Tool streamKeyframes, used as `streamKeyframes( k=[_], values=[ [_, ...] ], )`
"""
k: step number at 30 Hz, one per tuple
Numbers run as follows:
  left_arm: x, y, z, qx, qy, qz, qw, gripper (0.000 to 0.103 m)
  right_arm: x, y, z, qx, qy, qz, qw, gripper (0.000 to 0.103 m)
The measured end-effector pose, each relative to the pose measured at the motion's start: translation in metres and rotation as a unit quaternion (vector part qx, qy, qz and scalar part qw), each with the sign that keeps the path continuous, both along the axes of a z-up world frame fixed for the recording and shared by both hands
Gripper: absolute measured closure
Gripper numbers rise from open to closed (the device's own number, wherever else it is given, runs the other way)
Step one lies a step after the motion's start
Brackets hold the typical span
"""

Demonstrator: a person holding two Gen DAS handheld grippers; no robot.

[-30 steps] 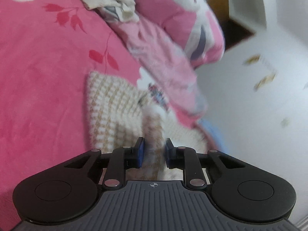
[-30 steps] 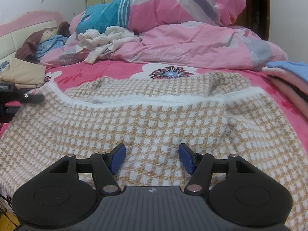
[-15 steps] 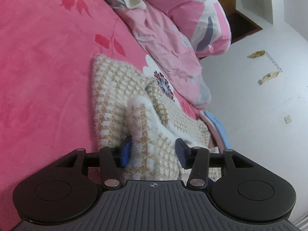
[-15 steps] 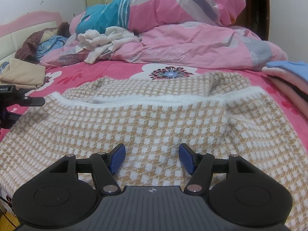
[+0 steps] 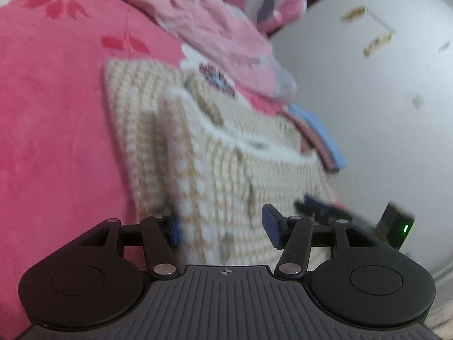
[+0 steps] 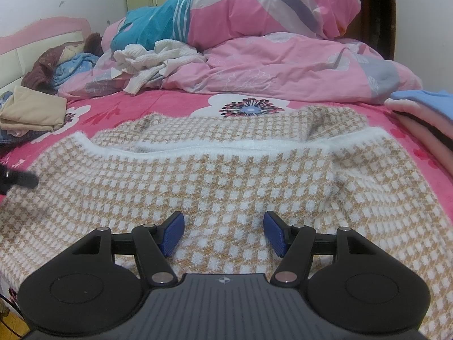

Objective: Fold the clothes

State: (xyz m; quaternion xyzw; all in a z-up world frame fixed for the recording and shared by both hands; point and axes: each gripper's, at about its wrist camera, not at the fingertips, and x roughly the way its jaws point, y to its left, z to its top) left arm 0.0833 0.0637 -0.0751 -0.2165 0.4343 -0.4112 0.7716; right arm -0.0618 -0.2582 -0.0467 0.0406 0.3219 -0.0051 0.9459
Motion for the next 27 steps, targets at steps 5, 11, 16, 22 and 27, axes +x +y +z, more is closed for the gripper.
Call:
streamKeyframes(
  k=[5,11,16,22,27],
  values=[
    [0.007,-0.004,0.0,-0.032,0.004,0.018,0.9993,0.049,0.0,0.0,0.0,0.002,-0.001,0.0,1.0,0.038],
    [0.012,-0.01,-0.005,-0.04,0.015,0.014,0.999,0.049,-0.003,0.001,0.002,0.002,-0.004,0.004,1.0,0.038],
    [0.012,-0.01,-0.008,-0.037,0.017,0.012,0.9991,0.049,-0.027,-0.006,0.015,-0.013,-0.021,0.022,0.999,0.038],
    [0.009,-0.017,-0.001,-0.006,0.007,0.012,0.9999,0.049,-0.069,-0.076,0.036,-0.006,-0.058,-0.01,0.998,0.038],
    [-0.001,-0.027,0.005,0.032,-0.015,0.032,0.9989,0.05,-0.055,-0.157,0.031,0.051,-0.036,-0.058,0.996,0.038]
  ],
)
